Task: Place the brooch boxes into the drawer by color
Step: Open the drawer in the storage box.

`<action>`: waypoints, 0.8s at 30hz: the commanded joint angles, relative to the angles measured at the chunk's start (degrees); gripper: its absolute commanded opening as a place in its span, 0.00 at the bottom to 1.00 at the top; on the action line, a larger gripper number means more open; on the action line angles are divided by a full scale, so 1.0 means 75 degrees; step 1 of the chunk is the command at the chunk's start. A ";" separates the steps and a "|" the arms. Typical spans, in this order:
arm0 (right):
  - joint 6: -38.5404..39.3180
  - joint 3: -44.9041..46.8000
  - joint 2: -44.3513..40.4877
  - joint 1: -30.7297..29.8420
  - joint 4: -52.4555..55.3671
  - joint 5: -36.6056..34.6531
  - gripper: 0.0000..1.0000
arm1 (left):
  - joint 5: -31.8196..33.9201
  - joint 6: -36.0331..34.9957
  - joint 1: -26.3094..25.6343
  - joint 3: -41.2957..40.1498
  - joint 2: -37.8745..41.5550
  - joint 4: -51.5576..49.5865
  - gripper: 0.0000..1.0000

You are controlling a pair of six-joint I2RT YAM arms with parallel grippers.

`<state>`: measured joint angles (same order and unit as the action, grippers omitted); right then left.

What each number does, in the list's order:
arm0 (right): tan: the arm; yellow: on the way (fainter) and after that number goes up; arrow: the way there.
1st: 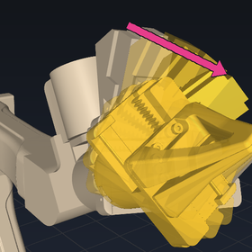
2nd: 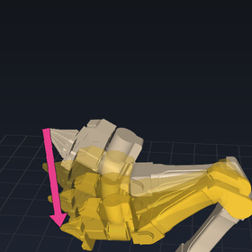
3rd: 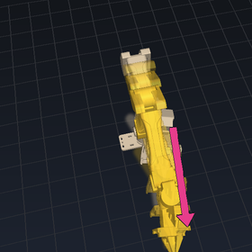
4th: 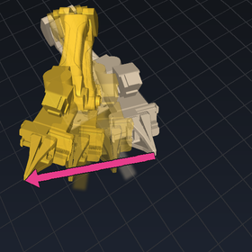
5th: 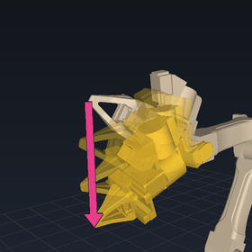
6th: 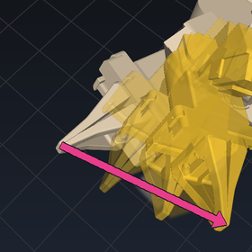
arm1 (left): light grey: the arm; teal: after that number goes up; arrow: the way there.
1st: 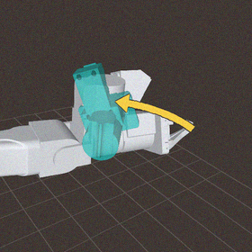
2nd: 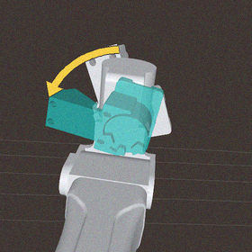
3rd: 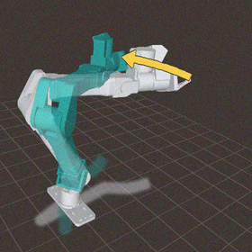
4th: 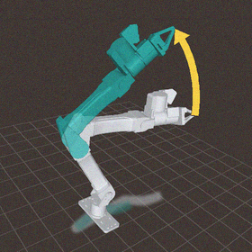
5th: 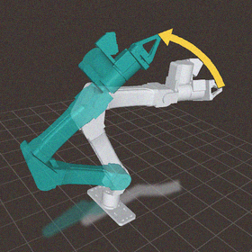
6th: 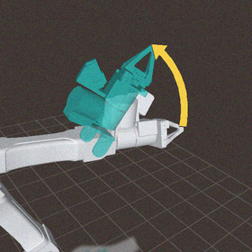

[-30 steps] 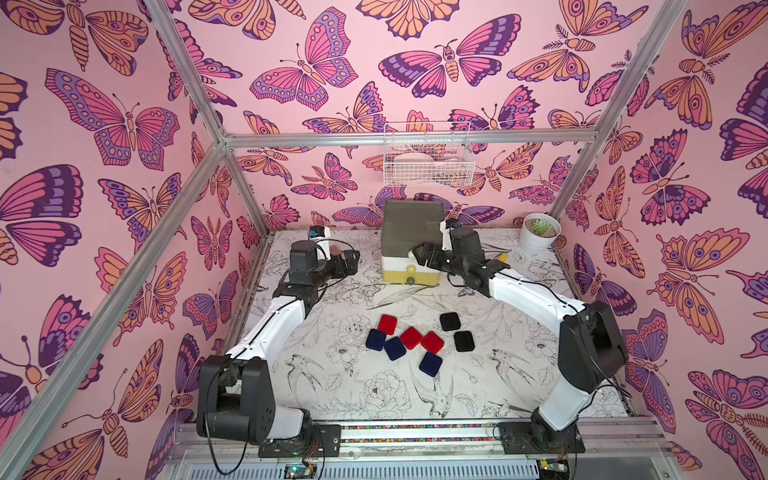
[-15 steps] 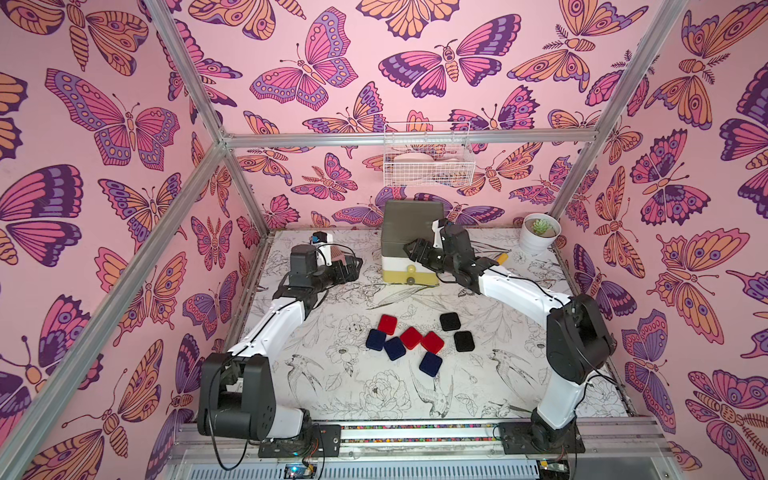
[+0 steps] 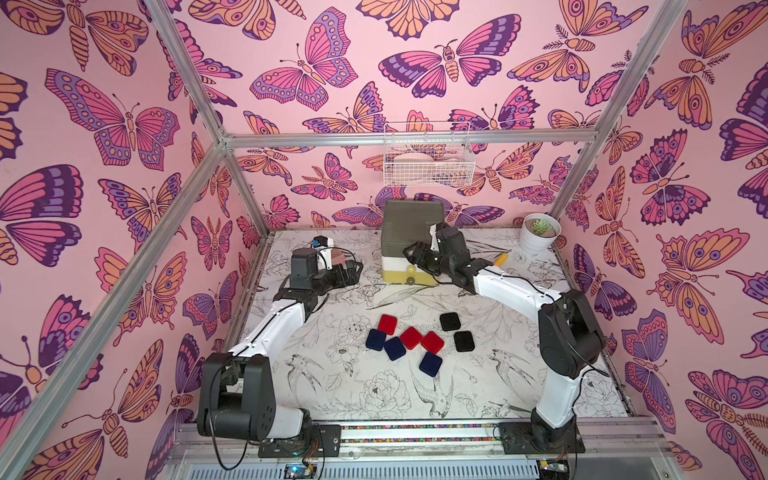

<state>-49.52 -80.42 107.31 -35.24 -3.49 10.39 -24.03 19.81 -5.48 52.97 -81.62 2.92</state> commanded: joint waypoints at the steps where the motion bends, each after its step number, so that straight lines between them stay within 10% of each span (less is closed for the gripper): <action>1: 0.0017 -0.0222 0.0095 0.0021 -0.0508 -0.0332 0.55 | -0.0100 0.0030 0.0069 -0.0090 0.0157 -0.0061 1.00; 7: 0.0016 -0.0066 0.0037 0.0012 -0.0590 -0.0444 0.35 | -0.0100 0.0030 0.0074 -0.0101 0.0143 -0.0061 1.00; 24: 0.0428 0.0911 -0.0960 -0.0519 -0.0079 -0.0402 0.29 | -0.0531 0.0119 0.0074 0.0127 -0.0188 -0.0061 1.00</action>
<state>-47.92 -74.74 103.26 -37.36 -5.30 7.81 -25.80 20.05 -5.21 53.04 -81.82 2.94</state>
